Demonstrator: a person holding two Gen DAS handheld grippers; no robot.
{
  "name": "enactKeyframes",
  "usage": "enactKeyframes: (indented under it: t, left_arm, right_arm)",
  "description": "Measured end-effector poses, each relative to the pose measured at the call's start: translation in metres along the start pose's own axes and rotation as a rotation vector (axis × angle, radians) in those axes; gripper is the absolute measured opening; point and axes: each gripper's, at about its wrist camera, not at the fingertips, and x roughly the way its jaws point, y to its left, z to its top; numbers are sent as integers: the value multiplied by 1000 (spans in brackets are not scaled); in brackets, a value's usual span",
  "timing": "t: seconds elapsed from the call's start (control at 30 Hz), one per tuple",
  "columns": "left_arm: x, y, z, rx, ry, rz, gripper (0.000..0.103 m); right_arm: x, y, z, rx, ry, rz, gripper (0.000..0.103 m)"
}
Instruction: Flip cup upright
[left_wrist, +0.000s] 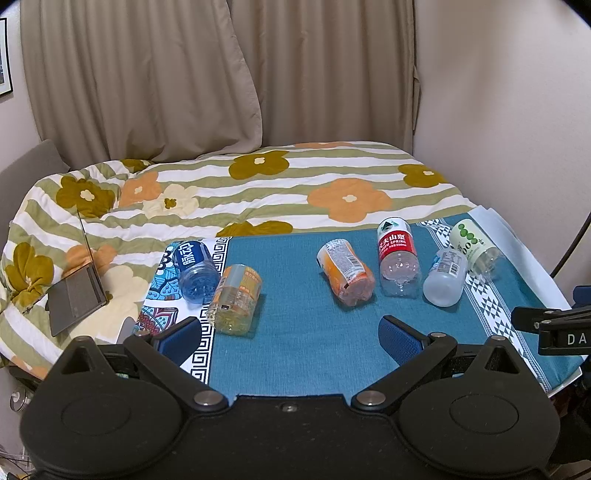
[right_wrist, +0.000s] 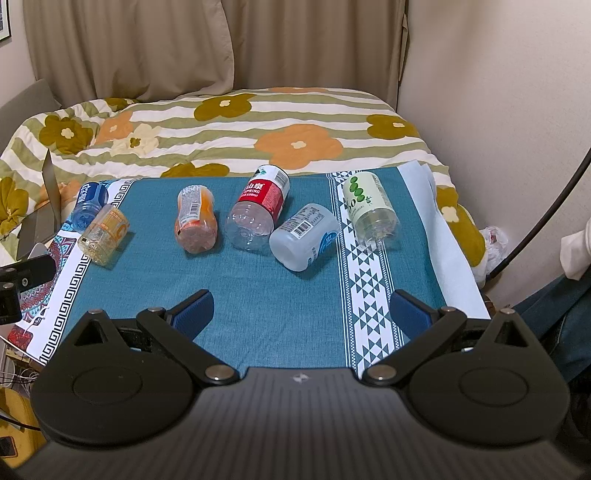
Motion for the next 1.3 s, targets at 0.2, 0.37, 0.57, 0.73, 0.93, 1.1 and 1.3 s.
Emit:
enactKeyframes:
  t: [0.2,0.37,0.57,0.73,0.93,1.1,1.3]
  left_arm:
    - [0,1,0,0,-1,-1,103]
    - [-1,1,-1,-1,-3,0,103]
    - [-2,2,-2,-2,-3,1,103]
    - [-2,2,-2,-1,-4,1,103]
    - [-3,3,-2,-2,-6,2,103]
    - [-8,2,0,-2,-6,13,103]
    - [-6,0,14,-21,17,42,103]
  right_arm:
    - [0,0,0,0,-1,0,103]
    - [0,0,0,0,-2,-1,103]
    - [-1,0,0,0,-2,0,103]
    - [-2,1,0,-1,-2,0,103]
    - [-1,0,3,-2,-5,1,103]
    - [-7,-1,6,7,-7,14,103]
    - [-9,-7,19,-6,-1,51,103]
